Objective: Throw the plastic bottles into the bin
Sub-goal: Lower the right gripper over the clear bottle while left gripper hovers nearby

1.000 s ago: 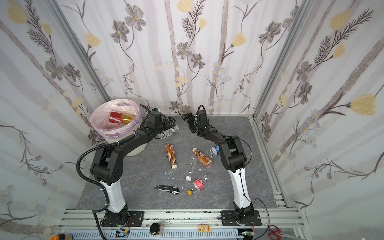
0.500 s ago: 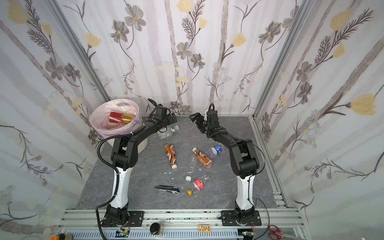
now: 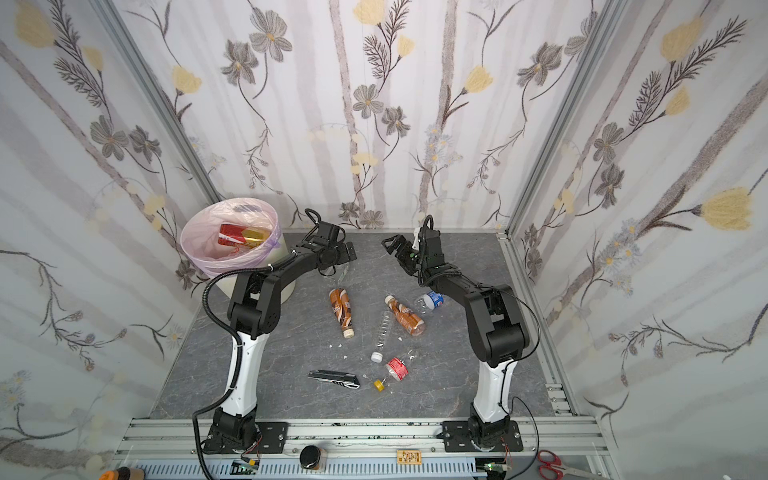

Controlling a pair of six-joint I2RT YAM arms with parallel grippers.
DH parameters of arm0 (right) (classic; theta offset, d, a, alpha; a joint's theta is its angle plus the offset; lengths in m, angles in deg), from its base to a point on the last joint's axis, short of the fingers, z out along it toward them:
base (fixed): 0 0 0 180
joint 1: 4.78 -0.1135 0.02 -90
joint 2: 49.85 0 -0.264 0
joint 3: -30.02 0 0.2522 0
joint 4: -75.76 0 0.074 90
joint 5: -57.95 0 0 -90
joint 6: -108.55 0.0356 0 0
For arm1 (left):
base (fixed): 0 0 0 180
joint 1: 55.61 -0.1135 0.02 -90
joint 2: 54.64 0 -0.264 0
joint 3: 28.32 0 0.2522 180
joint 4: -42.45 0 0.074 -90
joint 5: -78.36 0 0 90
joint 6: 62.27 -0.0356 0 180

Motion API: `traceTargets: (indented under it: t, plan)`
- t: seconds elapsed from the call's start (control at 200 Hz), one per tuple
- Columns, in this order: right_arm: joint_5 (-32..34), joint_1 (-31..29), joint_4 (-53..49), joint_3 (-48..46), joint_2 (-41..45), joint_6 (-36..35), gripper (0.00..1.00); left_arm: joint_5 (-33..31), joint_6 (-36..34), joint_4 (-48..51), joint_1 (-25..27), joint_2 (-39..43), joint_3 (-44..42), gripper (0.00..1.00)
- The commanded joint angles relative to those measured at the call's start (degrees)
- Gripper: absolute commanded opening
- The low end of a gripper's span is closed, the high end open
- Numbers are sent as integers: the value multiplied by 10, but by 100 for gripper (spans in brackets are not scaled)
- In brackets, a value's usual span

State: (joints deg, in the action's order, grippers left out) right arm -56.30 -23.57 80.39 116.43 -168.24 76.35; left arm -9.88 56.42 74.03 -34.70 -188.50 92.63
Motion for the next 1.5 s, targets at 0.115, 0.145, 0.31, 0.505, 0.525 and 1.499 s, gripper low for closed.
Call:
traceTargets:
  t: [0.115,0.145,0.31,0.505,0.525,1.499]
  plan:
    - [5,-1,35,-32,29,-13,100,2,0,4,16,22,-20,100]
    - [6,-1,32,-35,31,-15,100,3,1,4,19,24,-20,100]
    - [9,2,37,-60,37,-20,100,7,2,3,35,19,-5,100]
    - [7,14,44,-93,58,-24,100,18,4,3,43,0,22,100]
    - [8,15,43,-95,60,-26,100,19,2,3,45,-3,26,100]
    - [56,69,-34,-147,99,-97,100,78,36,0,122,13,14,100]
